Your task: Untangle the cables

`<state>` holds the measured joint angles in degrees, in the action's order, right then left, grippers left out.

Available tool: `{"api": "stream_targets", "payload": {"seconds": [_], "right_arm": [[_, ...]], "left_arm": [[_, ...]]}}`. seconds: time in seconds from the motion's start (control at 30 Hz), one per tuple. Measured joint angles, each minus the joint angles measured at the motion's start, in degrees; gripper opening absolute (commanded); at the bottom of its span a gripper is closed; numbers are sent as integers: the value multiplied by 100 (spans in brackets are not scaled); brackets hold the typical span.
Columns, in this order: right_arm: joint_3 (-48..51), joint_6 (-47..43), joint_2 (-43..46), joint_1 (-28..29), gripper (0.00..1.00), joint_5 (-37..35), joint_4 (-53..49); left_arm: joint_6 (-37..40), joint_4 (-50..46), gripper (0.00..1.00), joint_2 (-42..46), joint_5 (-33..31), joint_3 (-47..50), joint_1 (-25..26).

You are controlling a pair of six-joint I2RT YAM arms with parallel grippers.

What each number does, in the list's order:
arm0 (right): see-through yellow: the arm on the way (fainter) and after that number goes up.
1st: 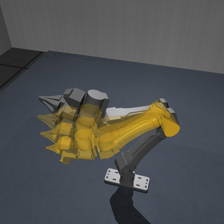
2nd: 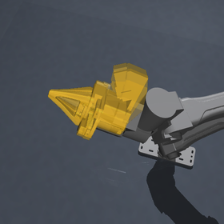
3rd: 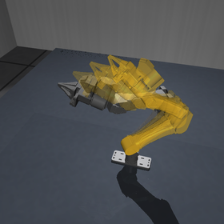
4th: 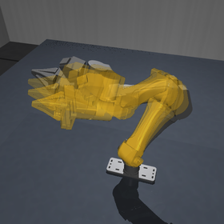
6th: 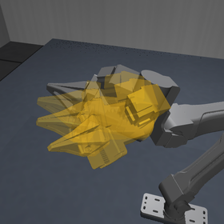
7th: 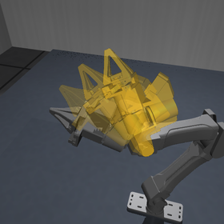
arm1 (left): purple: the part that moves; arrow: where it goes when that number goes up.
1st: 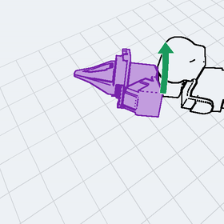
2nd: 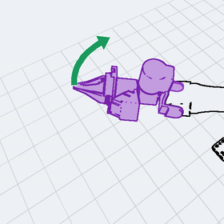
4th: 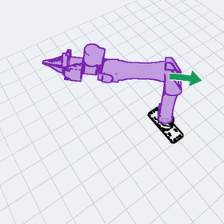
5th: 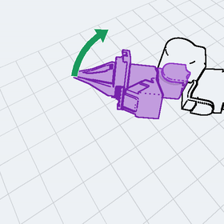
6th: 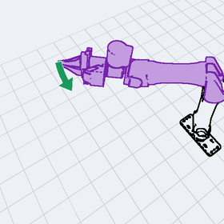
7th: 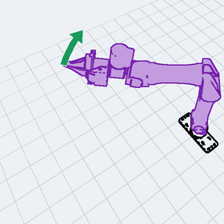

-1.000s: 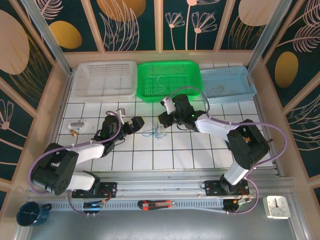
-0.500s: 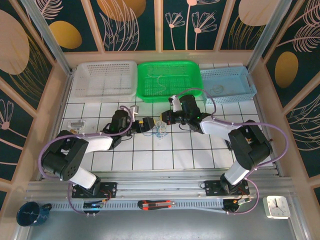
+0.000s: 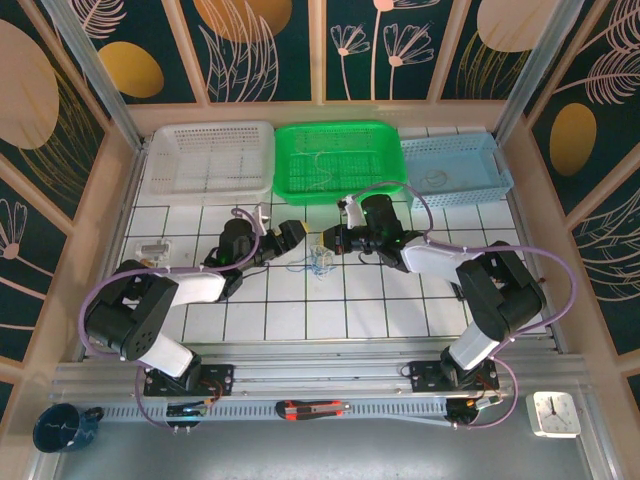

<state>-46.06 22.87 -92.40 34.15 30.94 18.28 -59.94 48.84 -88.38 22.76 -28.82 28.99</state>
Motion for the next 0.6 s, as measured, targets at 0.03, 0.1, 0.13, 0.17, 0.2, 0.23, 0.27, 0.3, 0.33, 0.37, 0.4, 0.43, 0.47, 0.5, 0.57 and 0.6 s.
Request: {"api": "stream_targets", "payload": {"seconds": [0.03,0.1,0.13,0.17,0.2,0.23,0.27,0.3,0.33,0.37,0.4,0.43,0.47,0.5,0.57,0.6], "right_arm": [[0,2,0,0,0,31,15],[0,2,0,0,0,66,59],[0,2,0,0,0,72,85],[0,2,0,0,0,85,105],[0,2,0,0,0,98,122],[0,2,0,0,0,114,142],[0,2,0,0,0,131,153],[0,2,0,0,0,151,177],[0,2,0,0,0,166,195],[0,2,0,0,0,177,212],[0,2,0,0,0,181,227],[0,2,0,0,0,192,236],[0,2,0,0,0,197,245],[0,4,0,0,0,205,254],[0,4,0,0,0,214,254],[2,4,0,0,0,214,254]], "left_arm": [[-170,197,70,-17,59,0,0],[-411,470,68,-59,131,0,2],[-498,551,67,-81,155,0,9],[-546,590,65,-96,173,0,11],[-610,625,63,-122,179,0,24],[-645,651,63,-146,195,0,39],[-667,673,62,-177,201,0,57],[-691,693,61,-214,214,0,74],[-710,715,60,-251,216,0,87],[-737,754,59,-308,227,0,103],[-748,774,58,-358,232,0,111],[-752,791,57,-404,234,0,122],[-772,800,56,-450,234,0,138],[-785,807,56,-496,234,0,140],[-787,822,55,-560,236,0,146],[-789,839,55,-584,236,0,146]]}}
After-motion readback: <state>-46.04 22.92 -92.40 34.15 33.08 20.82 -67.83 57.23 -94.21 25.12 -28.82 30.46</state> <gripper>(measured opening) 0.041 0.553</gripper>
